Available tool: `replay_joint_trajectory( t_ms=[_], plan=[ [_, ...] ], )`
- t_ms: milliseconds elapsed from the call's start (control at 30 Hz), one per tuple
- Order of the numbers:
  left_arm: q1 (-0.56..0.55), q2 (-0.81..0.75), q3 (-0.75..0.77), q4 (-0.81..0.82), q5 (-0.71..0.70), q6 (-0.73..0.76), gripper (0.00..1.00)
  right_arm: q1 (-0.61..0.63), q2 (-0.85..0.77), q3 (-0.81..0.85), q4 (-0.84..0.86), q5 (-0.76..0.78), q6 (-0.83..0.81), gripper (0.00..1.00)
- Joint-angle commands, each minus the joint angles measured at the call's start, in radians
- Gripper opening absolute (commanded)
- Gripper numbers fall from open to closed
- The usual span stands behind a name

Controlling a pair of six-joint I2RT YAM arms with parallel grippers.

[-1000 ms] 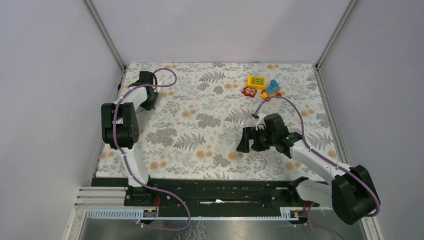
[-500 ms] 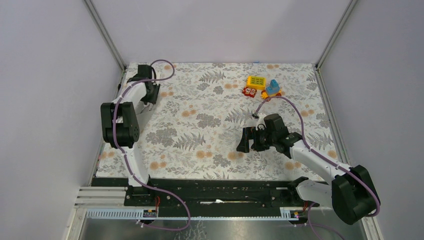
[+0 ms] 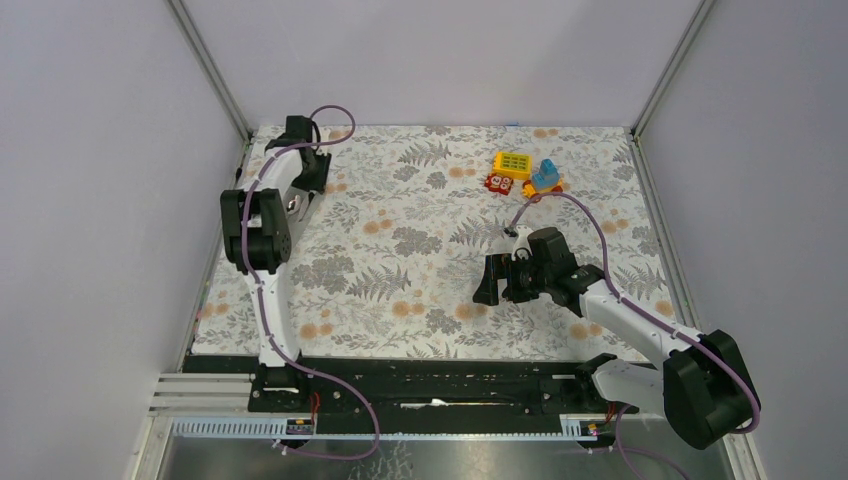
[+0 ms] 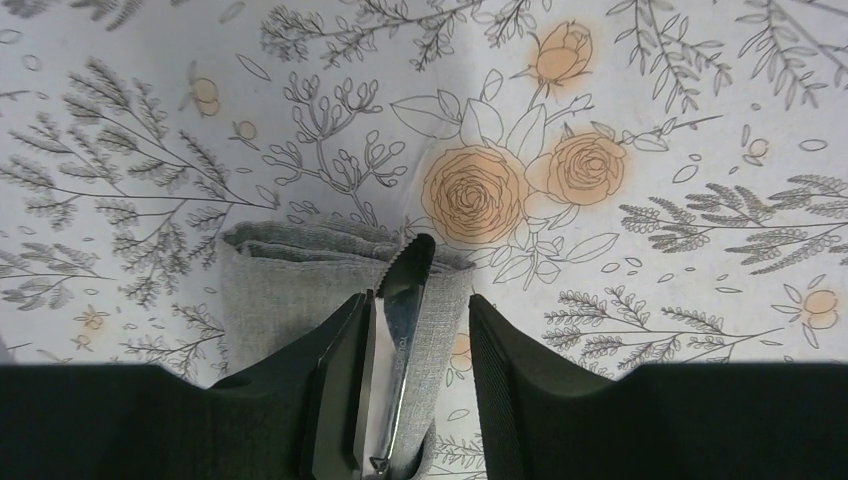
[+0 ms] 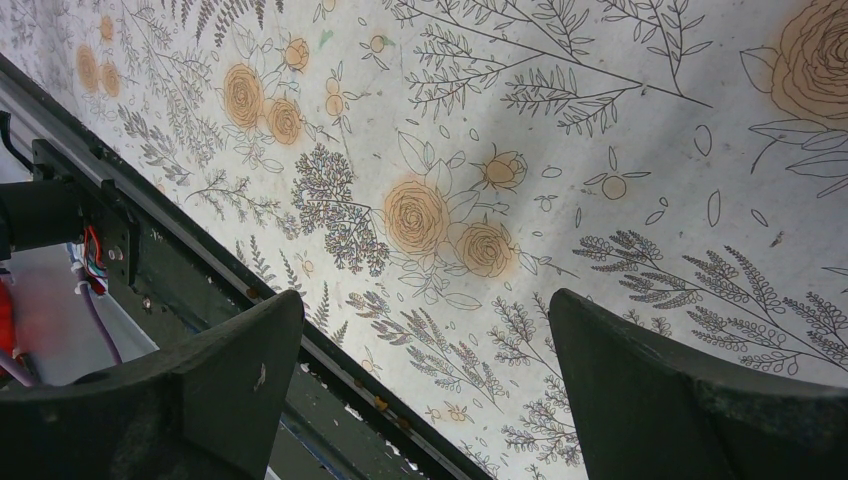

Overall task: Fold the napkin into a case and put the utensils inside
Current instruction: Insert the knife into the folded napkin.

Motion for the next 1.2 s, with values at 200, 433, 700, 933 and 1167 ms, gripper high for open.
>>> replay_joint_trajectory(
  t_ms=[200,433,700,933,1167],
  plan=[
    [0.003,0.021,0.067,-0.041,0.02,0.023,0.41,0.005,0.008,0.004,0.019,-0.011,-0.004,1.0],
    [0.007,0.021,0.06,-0.058,0.014,0.031,0.37,0.005,0.012,0.005,0.019,-0.01,-0.004,1.0],
    [0.035,0.013,0.055,-0.063,0.025,0.04,0.42,0.005,0.015,0.007,0.022,-0.013,-0.003,1.0],
    [0.039,0.037,0.069,-0.073,0.026,0.04,0.42,0.005,0.011,0.005,0.021,-0.011,-0.004,1.0],
    [0.04,0.042,0.08,-0.085,0.049,0.049,0.4,0.004,0.01,0.005,0.021,-0.012,-0.004,1.0]
  ],
)
